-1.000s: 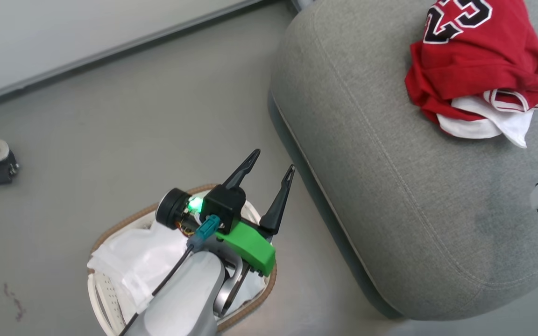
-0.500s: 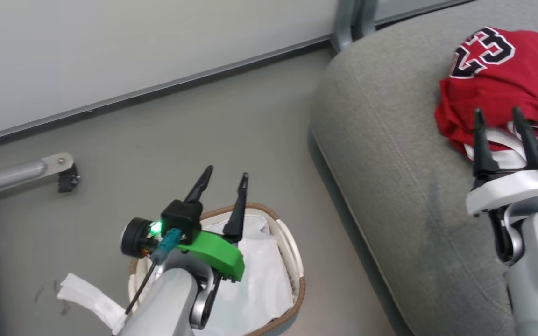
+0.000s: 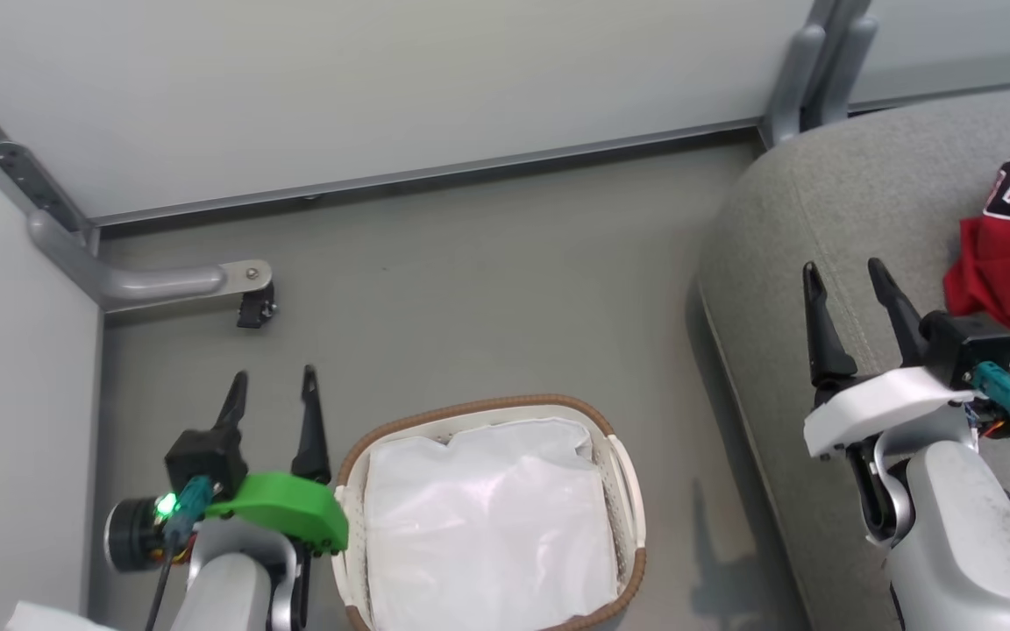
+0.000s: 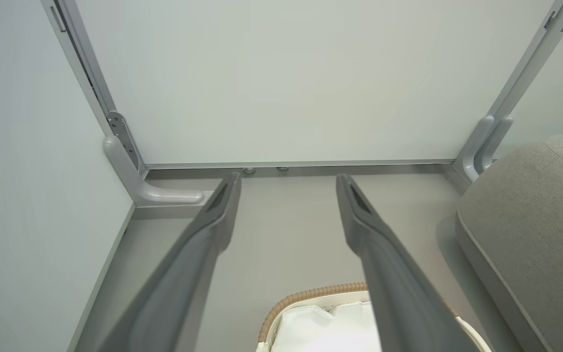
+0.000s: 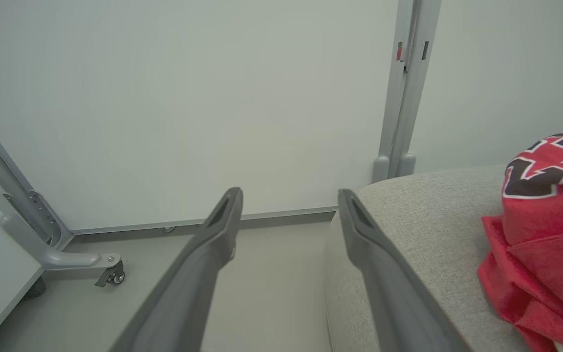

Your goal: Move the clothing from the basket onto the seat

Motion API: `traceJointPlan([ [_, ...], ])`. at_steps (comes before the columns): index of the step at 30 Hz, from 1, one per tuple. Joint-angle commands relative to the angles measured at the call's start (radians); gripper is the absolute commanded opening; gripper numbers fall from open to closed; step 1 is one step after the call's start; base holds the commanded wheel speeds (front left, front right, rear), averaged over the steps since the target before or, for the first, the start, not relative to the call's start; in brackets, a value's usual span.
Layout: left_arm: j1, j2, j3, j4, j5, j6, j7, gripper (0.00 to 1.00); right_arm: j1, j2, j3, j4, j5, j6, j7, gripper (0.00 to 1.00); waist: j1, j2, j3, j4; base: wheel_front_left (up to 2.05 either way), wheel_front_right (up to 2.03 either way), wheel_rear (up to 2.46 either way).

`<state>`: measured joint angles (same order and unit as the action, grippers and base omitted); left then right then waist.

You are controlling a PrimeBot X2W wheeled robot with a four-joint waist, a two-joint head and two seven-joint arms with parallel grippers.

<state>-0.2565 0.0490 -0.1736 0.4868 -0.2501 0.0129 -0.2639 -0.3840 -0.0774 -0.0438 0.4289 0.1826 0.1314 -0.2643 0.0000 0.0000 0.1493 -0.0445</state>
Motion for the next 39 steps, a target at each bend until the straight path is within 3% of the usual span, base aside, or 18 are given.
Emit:
traceJointPlan([
  [1,0.031,0.003,0.019,-0.003,-0.001,0.004,-0.001,1.0,0.024,0.001,0.002,0.005,-0.009,-0.001,0.0,1.0,0.0,0.0,-0.029,0.033,0.0,0.0,0.0],
  [12,0.167,0.003,0.119,-0.034,-0.018,-0.031,-0.001,1.0,0.138,0.021,0.01,0.008,-0.013,-0.001,0.0,1.0,0.0,0.0,-0.092,0.049,0.0,0.0,0.0],
  [20,0.222,0.003,0.14,-0.037,-0.034,-0.052,-0.001,1.0,0.198,0.024,0.002,0.017,-0.012,-0.001,0.0,1.0,0.0,0.0,-0.123,0.041,0.0,0.0,0.0],
  [21,0.212,0.0,0.139,-0.033,-0.033,-0.052,0.0,0.0,0.189,0.026,0.003,0.015,-0.007,0.0,0.0,0.0,0.0,0.0,-0.122,0.043,0.0,0.0,0.0],
  [26,0.216,-0.005,0.139,0.009,-0.046,-0.052,0.004,0.0,0.216,0.039,0.002,0.057,0.001,0.0,0.005,0.0,0.0,0.0,-0.123,0.043,0.0,0.0,0.0],
  [39,0.202,-0.004,0.166,-0.034,-0.273,-0.068,0.069,0.0,0.225,0.036,-0.013,0.016,0.248,0.0,0.072,0.0,0.0,0.0,-0.125,0.043,0.0,0.0,0.0],
])
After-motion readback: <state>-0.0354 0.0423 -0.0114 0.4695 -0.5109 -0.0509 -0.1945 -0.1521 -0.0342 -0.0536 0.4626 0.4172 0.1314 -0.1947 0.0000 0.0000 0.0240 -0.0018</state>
